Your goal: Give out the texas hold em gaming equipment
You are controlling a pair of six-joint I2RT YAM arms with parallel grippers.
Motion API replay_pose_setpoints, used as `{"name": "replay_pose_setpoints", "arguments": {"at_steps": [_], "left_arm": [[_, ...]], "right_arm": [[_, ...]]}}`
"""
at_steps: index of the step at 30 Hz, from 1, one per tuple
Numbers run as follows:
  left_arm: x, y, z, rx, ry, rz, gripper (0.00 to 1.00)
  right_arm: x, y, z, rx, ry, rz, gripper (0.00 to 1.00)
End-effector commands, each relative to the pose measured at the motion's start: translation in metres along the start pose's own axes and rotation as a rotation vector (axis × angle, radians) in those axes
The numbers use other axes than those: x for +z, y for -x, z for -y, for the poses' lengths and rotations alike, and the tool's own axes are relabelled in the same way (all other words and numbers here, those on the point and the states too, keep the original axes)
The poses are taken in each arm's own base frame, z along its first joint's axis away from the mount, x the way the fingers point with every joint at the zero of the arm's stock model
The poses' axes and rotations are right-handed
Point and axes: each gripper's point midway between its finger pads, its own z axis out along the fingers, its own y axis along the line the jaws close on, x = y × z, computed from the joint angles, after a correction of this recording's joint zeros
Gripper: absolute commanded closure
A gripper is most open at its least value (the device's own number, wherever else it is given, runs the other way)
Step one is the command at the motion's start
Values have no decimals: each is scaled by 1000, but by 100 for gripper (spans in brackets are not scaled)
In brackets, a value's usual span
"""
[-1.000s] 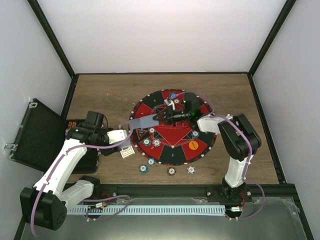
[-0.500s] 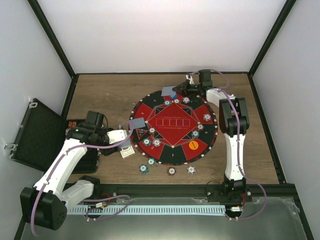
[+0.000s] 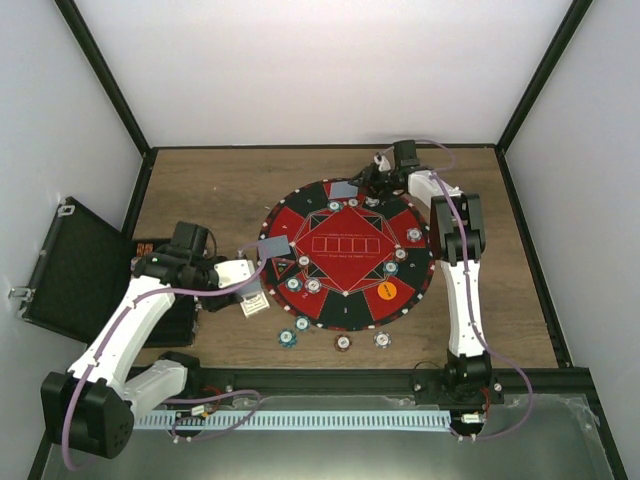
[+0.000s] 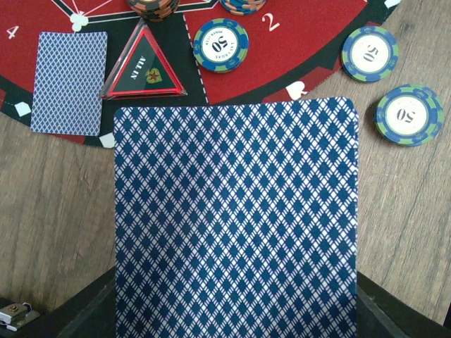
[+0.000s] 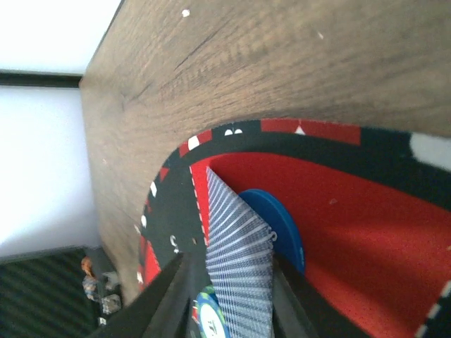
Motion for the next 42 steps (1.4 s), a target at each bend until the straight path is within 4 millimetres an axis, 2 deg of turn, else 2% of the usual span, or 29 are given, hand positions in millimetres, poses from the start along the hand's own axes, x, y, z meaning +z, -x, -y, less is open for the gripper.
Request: {"name": "replay_pose_setpoints", "arguments": {"at_steps": [1,7,10,12,14,16,17,19,23,26,28,32,35,39,42], "left_arm": [[-6,9,-4,8,4,35,75],[-8,13,-4,-1,1,46,76],[-9,15,-5,-1,3,51,75],[-9,14,-5,1,3,51,76],[-8,15,-5,-1,2,51,75],[-8,15,-5,0,2,51,75],[-8,15,-6,-1,2,52,76],[-8,16,-7,1,4,55,75],[-8,17,-8,4,7,60,76],[-9,18,-9,10,10,60,75],[-9,18,-10,11,15,58,75],[-10,18,-9,12,15,60,76],[-10,18,-8,14,14,62,75],[-10,19,-8,11,13,66,76],[-11,19,-8,12,13,66,75]], "right_arm": [[-25,20,-16,-76,-54,65,65],[-53,18,-45,-131,-63,108,51],[-66,5,-61,-155,-54,119,44],[-72,-13,-75,-177,-36,116,37],[-74,-37,-91,-211,-11,106,25],[-73,-68,-105,-234,15,79,20],[-70,-88,-109,-237,35,50,18],[-66,-136,-132,-262,101,-15,14],[-51,-228,-153,-274,195,-167,10],[-48,-286,-167,-258,278,-268,8],[-48,-317,-172,-242,335,-334,8],[-48,-359,-183,-236,404,-419,8],[-45,-381,-188,-231,429,-467,9],[-35,-401,-194,-226,448,-511,12],[-27,-408,-198,-218,460,-529,15]]}}
